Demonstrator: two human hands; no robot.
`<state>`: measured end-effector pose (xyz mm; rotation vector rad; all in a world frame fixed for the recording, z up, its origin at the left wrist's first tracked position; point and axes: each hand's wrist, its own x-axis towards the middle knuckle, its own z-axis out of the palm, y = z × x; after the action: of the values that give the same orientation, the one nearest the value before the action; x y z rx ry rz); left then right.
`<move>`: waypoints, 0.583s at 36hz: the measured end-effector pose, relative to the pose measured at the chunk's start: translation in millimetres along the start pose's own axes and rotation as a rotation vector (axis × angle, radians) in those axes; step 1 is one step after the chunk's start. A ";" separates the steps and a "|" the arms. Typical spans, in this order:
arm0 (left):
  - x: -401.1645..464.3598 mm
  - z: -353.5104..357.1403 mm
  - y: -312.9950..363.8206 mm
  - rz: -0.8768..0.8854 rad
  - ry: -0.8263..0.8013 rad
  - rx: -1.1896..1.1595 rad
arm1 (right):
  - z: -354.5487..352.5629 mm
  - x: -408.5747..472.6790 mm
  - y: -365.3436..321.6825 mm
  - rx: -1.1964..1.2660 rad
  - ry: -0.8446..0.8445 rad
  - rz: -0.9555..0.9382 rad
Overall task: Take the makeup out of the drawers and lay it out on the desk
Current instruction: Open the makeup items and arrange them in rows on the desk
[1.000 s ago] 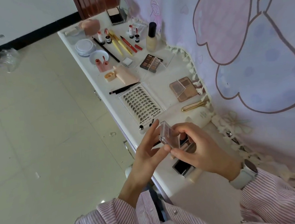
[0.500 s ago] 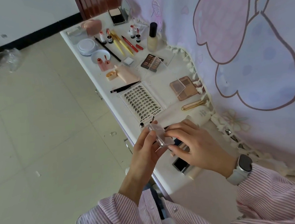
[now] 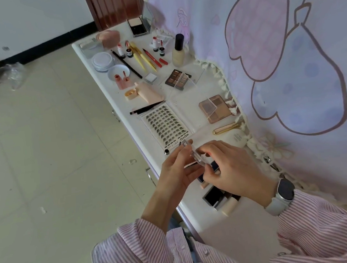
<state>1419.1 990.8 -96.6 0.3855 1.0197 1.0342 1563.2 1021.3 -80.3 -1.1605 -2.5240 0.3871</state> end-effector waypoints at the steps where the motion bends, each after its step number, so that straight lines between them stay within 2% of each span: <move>1: 1.2 1.5 1.6 -0.004 0.007 0.011 | -1.2 0.7 0.3 -0.005 0.002 0.008; 7: 10.0 10.4 14.1 0.008 0.013 0.067 | -6.4 5.5 1.0 -0.018 0.027 0.062; 12: 18.3 14.4 30.3 0.016 -0.004 0.102 | -21.4 20.2 14.3 0.028 0.119 0.089; 17: 34.5 18.0 57.2 0.011 -0.079 0.107 | -34.6 42.8 14.8 0.142 0.041 0.060; 21: 53.3 22.4 80.2 0.004 -0.151 0.135 | -44.1 65.9 23.3 0.152 0.057 0.073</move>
<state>1402.7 1079.9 -57.1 0.5678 0.9556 0.9276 1556.8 1091.3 -36.9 -1.1898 -2.3636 0.5461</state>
